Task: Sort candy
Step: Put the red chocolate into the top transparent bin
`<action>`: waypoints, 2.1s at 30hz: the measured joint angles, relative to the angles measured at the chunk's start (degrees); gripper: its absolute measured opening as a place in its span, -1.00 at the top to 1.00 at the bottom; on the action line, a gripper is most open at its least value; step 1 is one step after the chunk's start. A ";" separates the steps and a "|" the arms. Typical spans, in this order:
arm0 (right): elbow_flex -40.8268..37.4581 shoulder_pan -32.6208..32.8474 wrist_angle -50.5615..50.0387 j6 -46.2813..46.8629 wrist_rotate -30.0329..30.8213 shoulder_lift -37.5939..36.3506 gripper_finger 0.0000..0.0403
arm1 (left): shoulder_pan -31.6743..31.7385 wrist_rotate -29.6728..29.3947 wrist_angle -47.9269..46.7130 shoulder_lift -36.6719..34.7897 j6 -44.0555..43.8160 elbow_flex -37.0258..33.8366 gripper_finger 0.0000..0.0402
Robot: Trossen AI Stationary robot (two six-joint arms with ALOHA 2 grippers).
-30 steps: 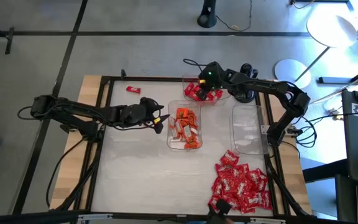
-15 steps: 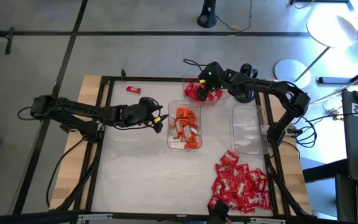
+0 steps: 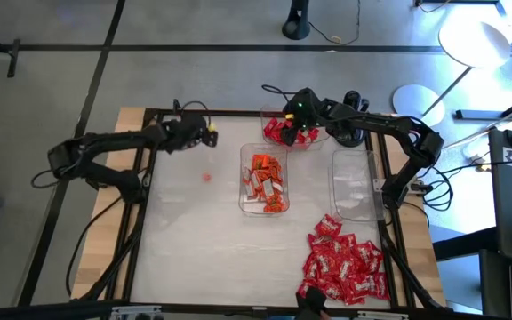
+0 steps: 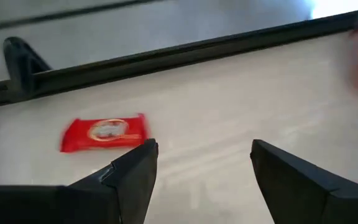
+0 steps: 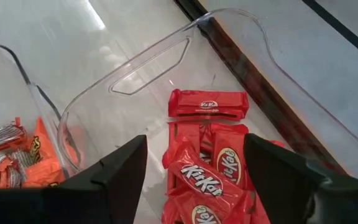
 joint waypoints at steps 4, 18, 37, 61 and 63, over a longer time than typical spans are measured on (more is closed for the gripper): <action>0.00 0.00 0.43 -0.02 0.00 0.00 -0.31 | 8.15 6.20 2.26 4.26 4.34 0.02 -0.24; 0.02 0.00 0.56 -0.07 -0.05 -0.02 -0.31 | 19.45 7.10 12.18 17.44 5.44 0.74 -0.15; 0.03 0.00 -2.55 0.00 -1.55 -0.06 -0.31 | 16.25 17.20 1.01 19.15 16.57 1.72 0.13; 0.04 0.00 -1.38 -0.01 -3.00 -0.07 -0.31 | -5.91 17.04 -14.60 3.21 9.54 0.96 0.18; 0.04 0.00 -0.99 -0.02 -3.05 -0.07 -0.31 | -6.01 13.14 -13.40 1.34 9.10 1.07 0.18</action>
